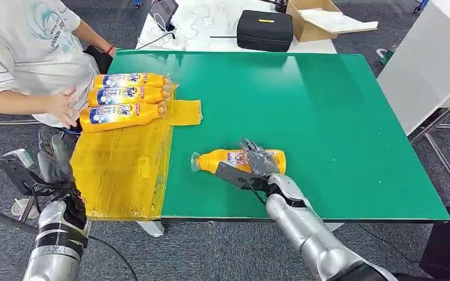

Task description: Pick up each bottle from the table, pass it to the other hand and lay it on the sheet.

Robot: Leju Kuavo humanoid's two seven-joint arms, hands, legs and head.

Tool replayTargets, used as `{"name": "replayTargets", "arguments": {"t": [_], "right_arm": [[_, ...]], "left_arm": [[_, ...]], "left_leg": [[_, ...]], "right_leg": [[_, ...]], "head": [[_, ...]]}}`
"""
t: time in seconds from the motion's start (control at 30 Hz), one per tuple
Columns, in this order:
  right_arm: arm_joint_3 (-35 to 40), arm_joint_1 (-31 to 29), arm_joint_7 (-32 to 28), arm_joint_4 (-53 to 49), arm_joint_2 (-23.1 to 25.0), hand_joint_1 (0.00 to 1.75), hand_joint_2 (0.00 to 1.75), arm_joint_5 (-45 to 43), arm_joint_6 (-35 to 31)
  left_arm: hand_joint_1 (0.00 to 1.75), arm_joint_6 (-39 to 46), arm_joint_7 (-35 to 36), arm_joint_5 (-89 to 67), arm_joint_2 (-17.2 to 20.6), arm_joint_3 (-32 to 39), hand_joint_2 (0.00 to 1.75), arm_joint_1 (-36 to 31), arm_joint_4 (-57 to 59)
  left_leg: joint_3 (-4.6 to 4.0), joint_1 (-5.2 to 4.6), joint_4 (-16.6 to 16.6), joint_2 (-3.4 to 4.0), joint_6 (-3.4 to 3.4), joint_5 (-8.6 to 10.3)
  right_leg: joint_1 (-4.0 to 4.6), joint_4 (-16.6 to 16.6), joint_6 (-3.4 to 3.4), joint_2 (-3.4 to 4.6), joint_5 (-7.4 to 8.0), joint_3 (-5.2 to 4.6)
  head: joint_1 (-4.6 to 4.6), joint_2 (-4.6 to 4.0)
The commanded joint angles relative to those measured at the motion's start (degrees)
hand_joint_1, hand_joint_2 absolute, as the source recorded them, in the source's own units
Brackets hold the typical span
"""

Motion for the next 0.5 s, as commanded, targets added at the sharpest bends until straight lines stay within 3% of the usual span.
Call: {"name": "replayTargets", "arguments": {"t": [0.03,0.2,0.5], "right_arm": [[1.1,-4.8,1.0,7.8,-1.7,0.00,1.75,0.7,3.1],[3.5,-9.2,2.3,12.1,-2.5,0.00,1.75,1.6,7.7],[3.7,-10.8,2.2,12.8,-1.9,0.00,1.75,1.4,8.4]], "left_arm": [[0.00,-0.1,0.2,-0.3,0.1,0.4,1.75,-1.8,5.3],[0.00,-0.3,0.2,-0.9,0.1,0.1,1.75,-2.1,6.5],[0.00,-0.1,0.2,-1.5,-0.1,-0.5,1.75,-2.2,7.7]], "left_leg": [[0.25,-0.03,0.0,-0.01,0.08,-0.05],[0.13,-0.04,0.0,0.01,0.05,-0.02],[0.27,-0.03,0.0,0.05,0.08,-0.09]], "right_leg": [[0.01,-0.1,-0.07,-0.10,-0.06,0.27],[-0.01,0.0,-0.04,-0.04,-0.03,0.13],[0.02,0.0,-0.09,-0.04,-0.09,0.26]], "head": [[0.00,0.00],[-0.02,0.00],[0.00,0.00]]}}
